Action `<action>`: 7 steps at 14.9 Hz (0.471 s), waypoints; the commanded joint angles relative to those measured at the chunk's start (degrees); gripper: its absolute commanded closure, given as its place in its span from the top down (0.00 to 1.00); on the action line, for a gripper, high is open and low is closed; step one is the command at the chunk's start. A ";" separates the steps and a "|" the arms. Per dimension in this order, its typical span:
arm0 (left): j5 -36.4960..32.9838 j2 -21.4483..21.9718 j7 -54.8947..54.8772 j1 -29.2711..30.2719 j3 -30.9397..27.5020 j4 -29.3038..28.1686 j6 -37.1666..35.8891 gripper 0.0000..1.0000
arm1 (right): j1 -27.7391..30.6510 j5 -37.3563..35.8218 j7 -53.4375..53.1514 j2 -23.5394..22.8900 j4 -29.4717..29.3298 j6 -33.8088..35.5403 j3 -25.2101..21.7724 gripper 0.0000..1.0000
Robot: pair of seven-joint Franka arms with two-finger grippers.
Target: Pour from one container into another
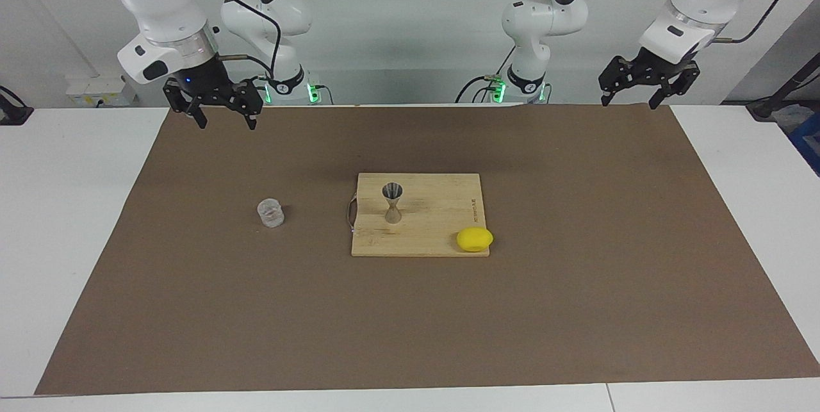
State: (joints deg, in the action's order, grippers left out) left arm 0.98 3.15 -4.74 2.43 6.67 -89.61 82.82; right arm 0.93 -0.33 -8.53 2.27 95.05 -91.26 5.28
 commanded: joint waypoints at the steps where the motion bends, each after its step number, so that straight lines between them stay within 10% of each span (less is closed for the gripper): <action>1: -0.98 1.51 -0.36 -0.32 -0.34 -1.79 0.77 1.00 | 0.56 -1.43 1.15 0.98 2.32 -1.11 0.34 1.00; 7: -0.98 1.51 -0.36 -0.32 -0.34 -1.79 0.77 1.00 | 0.48 -1.08 0.71 1.15 2.77 -1.99 0.43 1.00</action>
State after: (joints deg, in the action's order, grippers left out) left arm 0.98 3.15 -4.74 2.43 6.67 -89.61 82.82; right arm 0.98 -0.44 -8.50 2.24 96.08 -91.34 5.28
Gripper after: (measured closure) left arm 0.000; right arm 0.000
